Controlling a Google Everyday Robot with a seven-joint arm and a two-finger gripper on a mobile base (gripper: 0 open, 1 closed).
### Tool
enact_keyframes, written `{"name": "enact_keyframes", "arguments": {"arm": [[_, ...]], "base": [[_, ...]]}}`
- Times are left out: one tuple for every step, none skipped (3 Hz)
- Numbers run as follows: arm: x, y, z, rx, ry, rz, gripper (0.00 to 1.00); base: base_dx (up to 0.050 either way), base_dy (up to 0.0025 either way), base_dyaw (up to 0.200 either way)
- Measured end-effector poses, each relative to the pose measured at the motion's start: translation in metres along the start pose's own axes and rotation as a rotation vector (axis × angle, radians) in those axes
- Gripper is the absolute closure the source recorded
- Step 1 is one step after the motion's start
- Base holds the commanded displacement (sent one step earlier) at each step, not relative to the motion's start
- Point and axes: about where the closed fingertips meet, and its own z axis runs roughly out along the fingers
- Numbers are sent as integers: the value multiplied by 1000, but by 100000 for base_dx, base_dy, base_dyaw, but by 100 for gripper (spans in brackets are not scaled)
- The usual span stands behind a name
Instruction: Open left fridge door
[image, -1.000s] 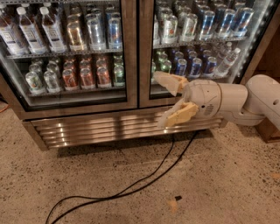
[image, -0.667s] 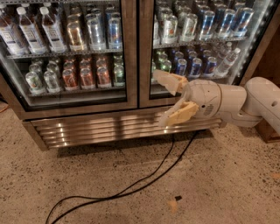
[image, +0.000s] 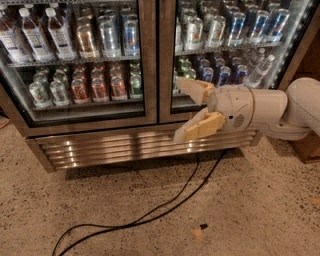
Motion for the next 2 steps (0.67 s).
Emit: {"name": "enact_keyframes", "arguments": {"arm": [[0,0,0,0,0,0,0],[-22,9,5,-18,-16,-31,0]], "base": [[0,0,0],[0,0,0]]}}
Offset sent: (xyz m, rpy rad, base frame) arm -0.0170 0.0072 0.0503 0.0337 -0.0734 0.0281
